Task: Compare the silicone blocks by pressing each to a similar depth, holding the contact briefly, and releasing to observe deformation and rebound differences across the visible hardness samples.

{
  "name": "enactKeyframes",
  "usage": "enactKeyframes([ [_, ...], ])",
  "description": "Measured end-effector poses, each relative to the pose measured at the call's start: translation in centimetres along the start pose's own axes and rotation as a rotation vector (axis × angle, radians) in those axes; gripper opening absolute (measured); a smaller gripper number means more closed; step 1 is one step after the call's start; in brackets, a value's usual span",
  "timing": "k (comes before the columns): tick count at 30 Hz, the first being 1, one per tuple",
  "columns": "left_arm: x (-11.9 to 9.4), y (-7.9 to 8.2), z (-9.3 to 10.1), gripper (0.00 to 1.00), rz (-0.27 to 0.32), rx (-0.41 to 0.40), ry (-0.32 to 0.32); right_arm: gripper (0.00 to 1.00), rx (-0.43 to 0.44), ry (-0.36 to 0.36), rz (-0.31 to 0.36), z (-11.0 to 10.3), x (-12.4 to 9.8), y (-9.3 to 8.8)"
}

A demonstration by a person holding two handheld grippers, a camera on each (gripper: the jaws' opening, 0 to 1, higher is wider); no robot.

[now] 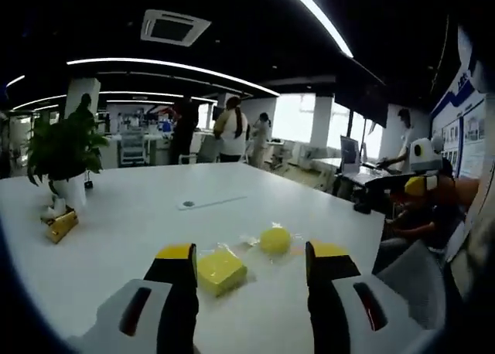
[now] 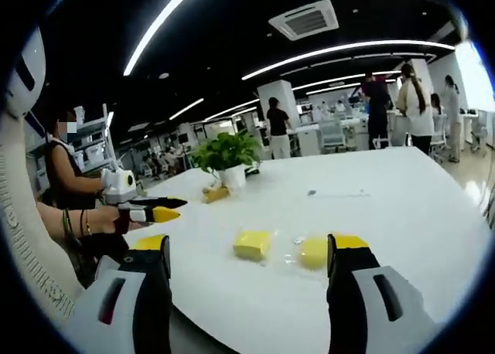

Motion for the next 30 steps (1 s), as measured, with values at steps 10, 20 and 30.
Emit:
enactKeyframes([
  [10, -2.2, -0.4, 3.8, 0.66, -0.113, 0.123, -0.075, 0.8, -0.019, 0.014, -0.051, 1.1, -2.5, -0.9],
  [20, -1.7, -0.7, 5.9, 0.71, -0.205, 0.127, -0.128, 0.79, -0.078, 0.038, -0.101, 2.7, -3.9, -1.8],
  [30, 2.1, 1.0, 7.0, 0.73, -0.229, -0.284, -0.17, 0.78, -0.097, 0.079, -0.125, 4.5, -4.4, -1.6],
])
Point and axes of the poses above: the point that each gripper's makers call its tool centre point, and the gripper's own axes: x roughly forward along the fingers, z roughly to its right, y roughly out of its top, the point moved 6 cm from there along -x, roughly backward along the fingers, and after that the axes turned 10 degrees about z, right-handed, at the moved point
